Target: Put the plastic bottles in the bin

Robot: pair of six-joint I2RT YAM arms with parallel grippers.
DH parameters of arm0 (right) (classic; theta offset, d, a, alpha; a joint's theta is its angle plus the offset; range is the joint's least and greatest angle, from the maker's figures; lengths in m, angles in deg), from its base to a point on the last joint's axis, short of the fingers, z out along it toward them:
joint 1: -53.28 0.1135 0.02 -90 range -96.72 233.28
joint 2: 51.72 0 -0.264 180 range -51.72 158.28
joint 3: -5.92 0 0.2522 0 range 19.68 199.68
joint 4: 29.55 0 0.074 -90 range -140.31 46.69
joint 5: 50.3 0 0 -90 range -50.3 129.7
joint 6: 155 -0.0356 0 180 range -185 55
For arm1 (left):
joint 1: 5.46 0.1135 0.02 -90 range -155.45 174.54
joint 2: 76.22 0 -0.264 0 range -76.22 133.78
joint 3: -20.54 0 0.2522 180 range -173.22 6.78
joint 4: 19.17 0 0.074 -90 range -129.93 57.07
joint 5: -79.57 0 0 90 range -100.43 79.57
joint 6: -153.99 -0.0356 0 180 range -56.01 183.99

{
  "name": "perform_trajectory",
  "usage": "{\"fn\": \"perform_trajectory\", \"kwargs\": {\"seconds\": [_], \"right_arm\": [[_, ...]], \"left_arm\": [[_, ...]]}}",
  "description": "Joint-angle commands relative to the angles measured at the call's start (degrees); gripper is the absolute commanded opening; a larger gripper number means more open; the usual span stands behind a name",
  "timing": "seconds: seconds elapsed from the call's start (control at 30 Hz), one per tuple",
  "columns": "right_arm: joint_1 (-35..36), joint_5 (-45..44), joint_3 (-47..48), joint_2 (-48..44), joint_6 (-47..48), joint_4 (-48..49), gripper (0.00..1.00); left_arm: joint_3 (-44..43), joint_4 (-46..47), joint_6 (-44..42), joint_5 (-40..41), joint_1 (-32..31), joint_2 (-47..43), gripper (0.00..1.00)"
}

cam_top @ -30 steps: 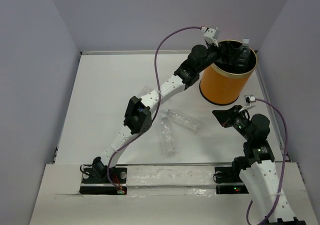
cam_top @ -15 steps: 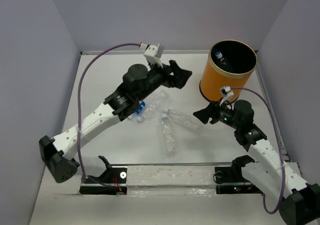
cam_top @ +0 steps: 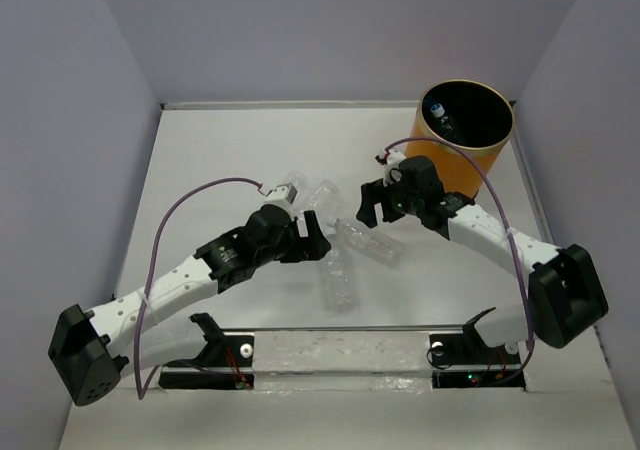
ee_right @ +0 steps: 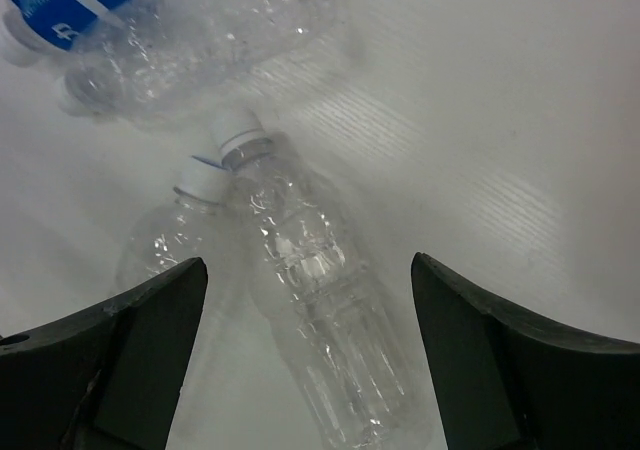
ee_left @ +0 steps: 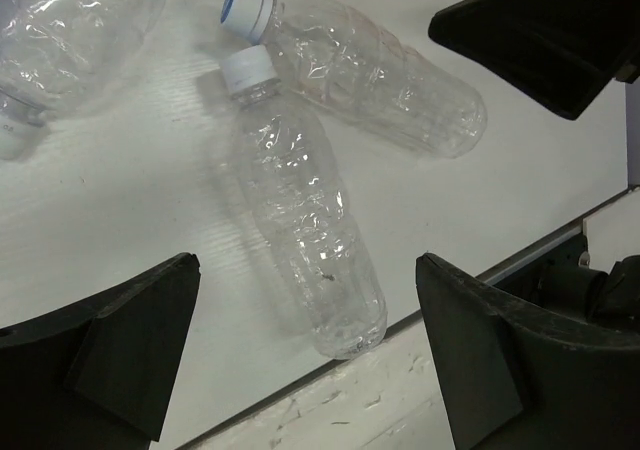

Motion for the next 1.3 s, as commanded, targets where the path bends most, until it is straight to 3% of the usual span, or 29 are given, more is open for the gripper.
{"fn": "perform_trajectory", "kwargs": {"seconds": [0.0, 0.27, 0.43, 0.6, 0.67, 0.77, 0.8, 1.0, 1.1, 1.27], "right_arm": [[2.06, -2.16, 3.76, 5.24, 6.02, -5.98, 0.89], [4.61, -1.99, 9.11, 14.74, 8.05, -7.29, 0.9], [5.31, -4.34, 10.96, 19.4, 7.17, -7.3, 0.83], [5.31, -7.08, 10.09, 20.29, 6.2, -6.94, 0.68], [5.31, -7.17, 8.77, 19.23, 5.33, -6.94, 0.51], [5.84, -7.52, 5.35, 15.99, 3.84, -6.86, 0.39], [5.84, -7.52, 4.9, 13.54, 2.7, -7.55, 0.29], [5.84, -9.89, -0.11, -0.17, 0.23, -8.7, 0.27], [5.84, -13.05, 0.85, -9.05, -1.44, -9.05, 0.26], [5.84, -22.44, 6.21, -18.89, -1.62, -5.73, 0.25]], "left_arm": [[0.85, 3.88, 2.51, -2.26, -0.2, 2.23, 0.99], [0.15, 8.46, 1.55, -2.09, -0.2, 11.55, 0.99], [0.06, 10.39, 0.06, 1.51, -0.03, 16.12, 0.99], [-0.82, 12.95, -0.21, 1.43, -0.03, 20.25, 0.99], [-1.35, 15.14, -0.65, 0.99, -0.03, 22.1, 0.99], [-1.17, 16.02, -0.91, 0.38, -0.03, 24.04, 0.99], [-1.0, 16.72, -0.91, -0.14, -0.03, 24.82, 0.99], [-0.03, 19.89, -0.65, -1.12, -0.03, 27.29, 0.95], [-0.64, 20.42, -1.78, -2.43, -0.03, 28.87, 0.77], [-1.52, 19.71, -1.88, -2.52, -0.03, 29.4, 0.58]]}}
